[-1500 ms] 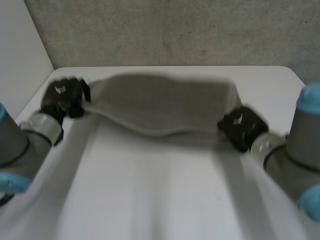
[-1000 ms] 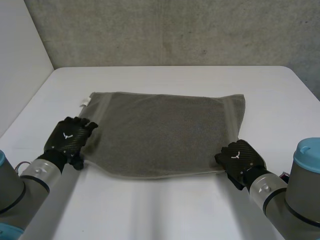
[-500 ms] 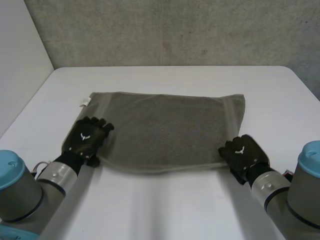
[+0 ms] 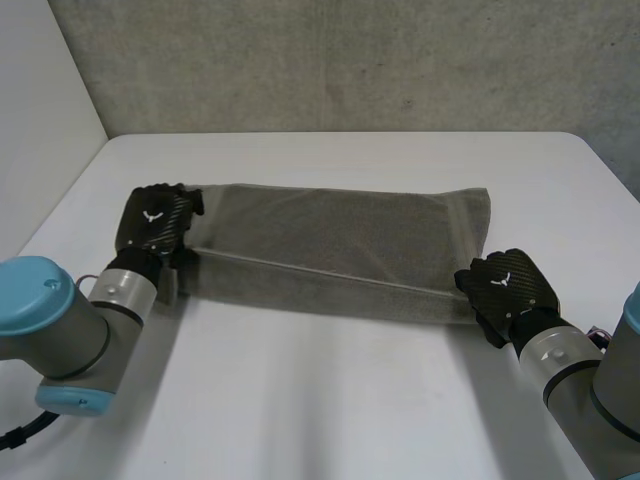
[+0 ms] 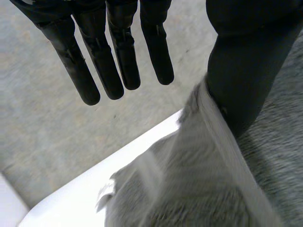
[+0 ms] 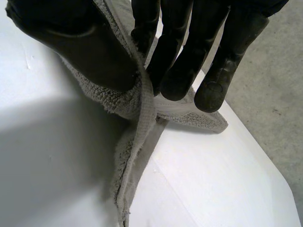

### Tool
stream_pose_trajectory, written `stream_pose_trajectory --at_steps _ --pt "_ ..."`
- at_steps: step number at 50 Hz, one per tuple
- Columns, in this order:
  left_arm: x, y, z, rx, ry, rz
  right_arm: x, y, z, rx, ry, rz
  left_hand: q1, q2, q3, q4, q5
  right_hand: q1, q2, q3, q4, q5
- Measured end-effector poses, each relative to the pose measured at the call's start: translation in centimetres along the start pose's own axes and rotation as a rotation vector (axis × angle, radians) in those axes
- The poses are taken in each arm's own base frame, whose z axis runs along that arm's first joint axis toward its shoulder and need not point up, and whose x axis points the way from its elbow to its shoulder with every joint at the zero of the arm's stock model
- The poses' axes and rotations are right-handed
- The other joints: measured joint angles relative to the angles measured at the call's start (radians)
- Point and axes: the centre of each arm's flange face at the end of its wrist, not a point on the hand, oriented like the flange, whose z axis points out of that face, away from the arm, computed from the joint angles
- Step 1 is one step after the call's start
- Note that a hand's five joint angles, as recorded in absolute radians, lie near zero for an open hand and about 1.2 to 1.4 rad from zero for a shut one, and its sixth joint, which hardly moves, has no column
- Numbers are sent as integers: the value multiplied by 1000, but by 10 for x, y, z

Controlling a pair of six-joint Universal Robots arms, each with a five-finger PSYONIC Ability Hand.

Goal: Fold the towel.

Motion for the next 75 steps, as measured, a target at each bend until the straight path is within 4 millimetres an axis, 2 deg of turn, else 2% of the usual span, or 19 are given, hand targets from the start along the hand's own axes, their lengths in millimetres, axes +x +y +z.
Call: stream_pose_trajectory --at_steps 6,16,23,26,28,32,36,40,42,47,54,58,61,63,71,75 --pt "-16 8 -4 -88 -44 20 1 2 2 -6 3 -2 -32 -34 -34 -31 -33 0 0 0 0 0" --pt "-25 15 -20 -239 -43 58 4 2 3 -8 12 -2 -47 -47 -47 -48 -47 0 0 0 0 0" --pt "-40 17 -23 -277 -71 135 6 4 5 -11 17 1 406 410 409 411 394 0 0 0 0 0" --pt "-45 16 -23 -278 -82 160 7 5 6 -14 19 4 475 502 500 498 462 0 0 0 0 0" --pt "-49 14 -23 -276 -91 175 9 6 8 -19 23 8 497 534 532 532 492 -54 -61 -65 -64 -75" --pt "-52 11 -24 -270 -98 187 13 8 10 -25 30 14 512 555 554 555 520 -446 -444 -442 -438 -460" --pt "-52 8 -25 -265 -100 188 16 10 13 -36 35 18 512 558 558 559 528 -480 -461 -473 -465 -503" --pt "-52 7 -25 -263 -99 185 19 15 16 -59 33 26 512 560 559 561 528 -477 -460 -472 -465 -497" --pt "-51 7 -25 -263 -99 184 19 17 17 -73 29 29 512 560 559 561 528 -394 -387 -395 -394 -411" --pt "-51 8 -26 -264 -97 182 21 22 20 -103 15 42 512 560 559 561 528 -6 -11 -21 -27 -35" --pt "-51 3 -27 -260 -94 185 34 19 20 -99 25 45 512 560 560 562 528 4 5 3 0 -11" --pt "-49 -8 -34 -269 -85 184 48 6 14 -79 52 33 512 560 560 562 528 4 5 3 1 -11" --pt "-47 -19 -45 -291 -70 177 64 -11 1 -63 68 14 512 560 560 562 528 4 5 3 1 -11" --pt "-44 -33 -58 -306 -47 169 74 -22 -14 -77 51 -3 512 560 560 562 528 4 5 3 1 -11" --pt "-31 -83 -113 -299 69 139 91 -49 -66 -173 -77 -77 512 561 560 562 528 4 5 3 1 -9" --pt "-32 -98 -132 -305 87 121 102 -62 -80 -163 -74 -103 512 561 560 562 528 4 5 3 1 -8"
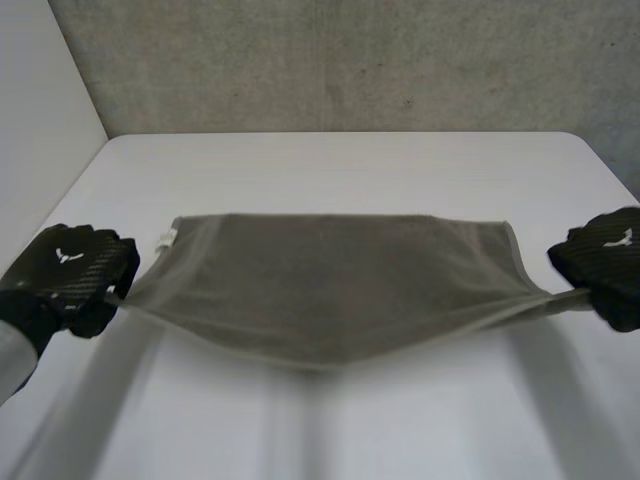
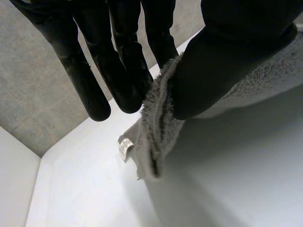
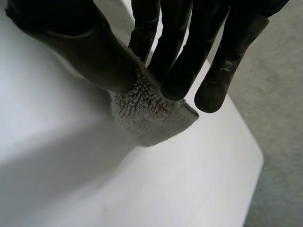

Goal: Fold the towel.

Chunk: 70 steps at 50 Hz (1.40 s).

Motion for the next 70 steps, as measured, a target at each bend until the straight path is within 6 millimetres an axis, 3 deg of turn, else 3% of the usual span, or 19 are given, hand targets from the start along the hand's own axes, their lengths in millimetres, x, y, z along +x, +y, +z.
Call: stream_pose_trajectory --at_steps 4,9,14,21,23,30,38,41,42,45,47,51,58,66,70 --pt "-3 -3 -11 -16 7 -20 13 -8 -7 26 29 -15 0 0 0 0 0 0 0 0 0 0" --pt "-9 0 -2 -32 8 -34 19 -6 2 24 15 -8 0 0 0 0 0 0 0 0 0 0" --pt "-17 12 31 -43 26 -41 17 7 31 -27 -56 24 0 0 0 0 0 0 0 0 0 1" --pt "-14 26 96 -43 80 -28 7 18 84 -103 -109 13 0 0 0 0 0 0 0 0 0 1" --pt "-13 31 121 -49 78 -20 4 18 103 -111 -85 1 0 0 1 0 0 0 0 0 0 1" --pt "-15 41 180 -51 30 2 12 14 156 -45 64 16 0 0 1 0 0 0 0 0 0 1" --pt "-18 45 222 -2 -3 -7 19 5 201 60 206 29 0 0 1 0 0 0 0 0 0 1" --pt "-20 46 232 21 -14 -23 18 4 213 64 243 27 -353 -383 -377 -352 -328 -380 -391 -361 -358 -372" --pt "-20 46 235 28 -17 -31 17 4 218 61 253 26 -535 -571 -559 -562 -549 -590 -602 -567 -563 -588" --pt "-18 47 239 41 -22 -51 12 5 225 45 271 24 -896 -948 -950 -944 -901 -1024 -1025 -1016 -1008 -1056" --pt "-17 48 239 42 -22 -60 9 5 227 34 278 26 -936 -987 -986 -987 -937 -1089 -1092 -1095 -1079 -1112" --pt "-15 48 236 35 -19 -78 5 6 225 16 281 43 -978 -1031 -1030 -1032 -970 -1107 -1094 -1101 -1080 -1112" --pt "-16 36 212 27 -19 -143 0 5 196 7 259 133 -995 -1048 -1047 -1049 -979 -1107 -1094 -1101 -1080 -1112" --pt "-19 15 161 50 -25 -315 -27 17 145 -9 142 177 -997 -1048 -1048 -1052 -980 -1108 -1094 -1101 -1080 -1112" --pt "-17 9 141 87 -31 -394 -43 27 130 -20 77 187 -997 -1048 -1048 -1052 -980 -1108 -1094 -1101 -1080 -1112"
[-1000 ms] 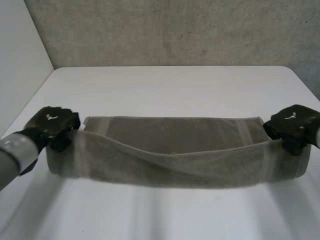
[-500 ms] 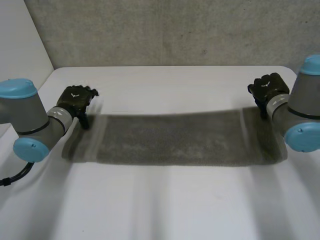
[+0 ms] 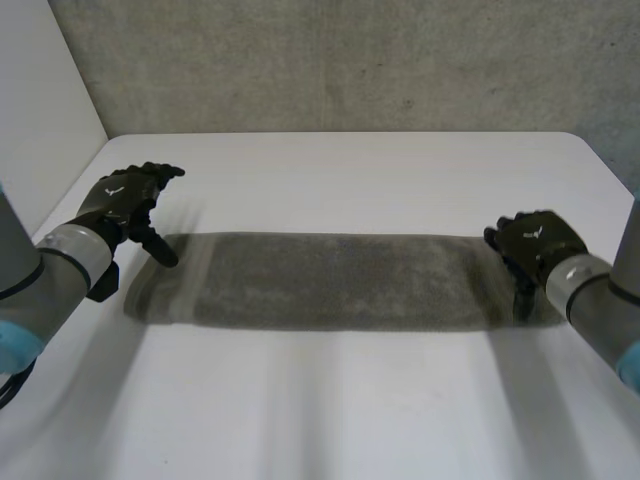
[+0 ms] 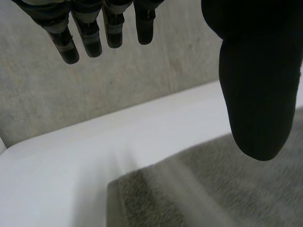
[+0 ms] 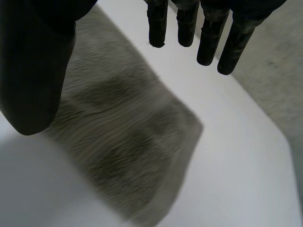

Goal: Fold the towel.

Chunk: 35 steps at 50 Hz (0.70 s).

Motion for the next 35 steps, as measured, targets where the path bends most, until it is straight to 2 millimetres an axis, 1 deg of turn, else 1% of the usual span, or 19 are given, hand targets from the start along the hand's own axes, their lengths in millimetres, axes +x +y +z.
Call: stream_pose_trajectory --at_steps 5,11,15,17,24,28,35 --pt "3 -3 -12 76 3 -58 -4 20 -3 -38 -26 19 0 0 0 0 0 1 0 0 0 0" --pt "3 -2 -15 154 6 -72 0 40 5 -71 -5 36 -1 0 0 0 0 6 0 0 0 1" --pt "3 0 -15 165 6 -72 6 45 11 -75 17 41 -1 0 0 0 0 42 12 19 6 33" --pt "3 3 -15 162 5 -73 12 48 16 -72 36 43 -1 0 0 0 0 91 59 73 43 94" --pt "4 7 -15 152 5 -74 22 54 26 -63 74 47 -1 0 0 0 0 170 128 148 131 182" --pt "5 8 -16 148 8 -74 25 56 30 -61 84 51 -1 0 0 0 0 232 211 222 201 243" --pt "5 11 -16 144 9 -73 26 59 34 -60 88 53 -1 0 0 0 0 247 218 228 205 253"
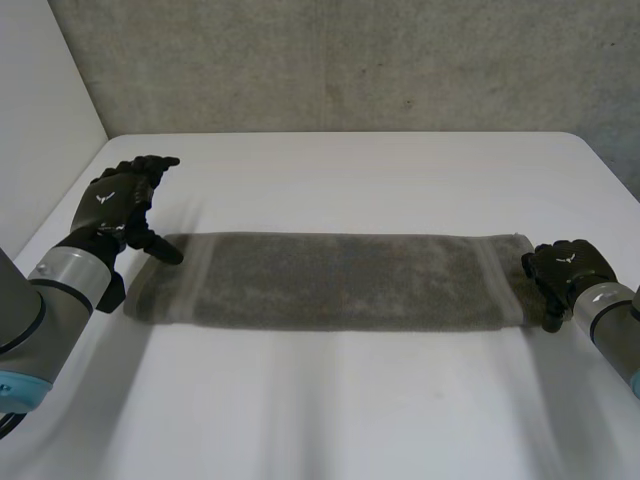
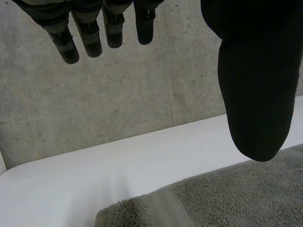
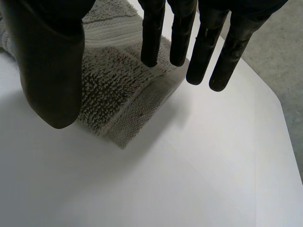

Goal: Fold the towel.

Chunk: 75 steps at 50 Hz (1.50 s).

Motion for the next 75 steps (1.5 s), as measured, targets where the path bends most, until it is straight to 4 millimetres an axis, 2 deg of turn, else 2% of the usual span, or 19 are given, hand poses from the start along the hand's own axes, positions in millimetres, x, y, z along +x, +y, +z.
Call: stream_pose_trajectory --at_steps 12,18,21,26,31,39,47,50,53,57,59,60,62,65,66,67,69,74,75 --pt "-1 1 1 25 2 9 -2 1 0 7 -18 4 0 0 0 0 1 13 9 13 11 11" --pt "-1 1 0 26 2 9 -5 -1 0 24 -45 7 0 0 0 0 1 135 140 138 137 128" --pt "-1 2 0 25 2 8 -5 -1 0 29 -52 9 0 0 0 0 1 304 315 312 311 295" --pt "-1 3 0 23 2 10 -5 -2 0 36 -51 9 0 0 0 0 1 775 786 769 781 761" --pt "-1 4 0 26 3 12 -1 -2 3 39 -35 9 0 0 0 0 1 843 854 844 866 839" --pt "0 2 0 36 4 16 35 3 6 5 60 16 0 0 0 0 1 843 855 844 866 839" --pt "3 -4 -3 53 12 19 111 7 1 -52 252 -77 0 0 0 0 1 845 855 845 867 839" --pt "7 -11 -4 72 21 23 133 -2 -1 -36 310 -132 0 0 0 0 1 846 856 851 867 841" --pt "11 -22 -6 105 33 28 134 -25 -3 23 325 -179 -1 0 0 0 1 846 856 853 867 841" --pt "18 -42 -6 163 52 38 112 -66 -10 143 298 -225 -1 0 0 0 1 846 856 862 867 841" --pt "23 -58 -4 210 67 45 83 -99 -18 249 248 -252 -1 0 0 0 1 847 857 870 867 841" --pt "25 -62 -4 224 72 47 74 -107 -20 275 231 -259 -1 0 0 0 1 847 858 872 867 841" --pt "31 -79 -2 265 88 46 30 -138 -33 385 148 -284 -1 0 0 0 1 848 866 874 867 841" --pt "38 -93 -1 295 106 37 -18 -161 -48 473 54 -308 -1 0 0 -1 1 850 866 875 867 841" --pt "42 -99 0 308 116 28 -43 -169 -56 507 5 -320 -1 0 0 -1 1 850 866 875 867 842" --pt "43 -103 0 313 121 22 -56 -171 -60 522 -20 -326 -1 -1 0 -1 1 850 866 875 867 842" --pt "49 -113 1 328 140 -4 -99 -175 -74 559 -109 -350 -1 -2 0 -1 1 850 866 875 867 842" --pt "59 -132 2 356 179 -71 -170 -161 -92 576 -266 -404 -1 -2 0 -1 1 850 866 875 867 842" --pt "60 -134 2 359 184 -79 -178 -158 -94 576 -285 -412 -1 -2 0 -1 1 850 866 875 867 842"
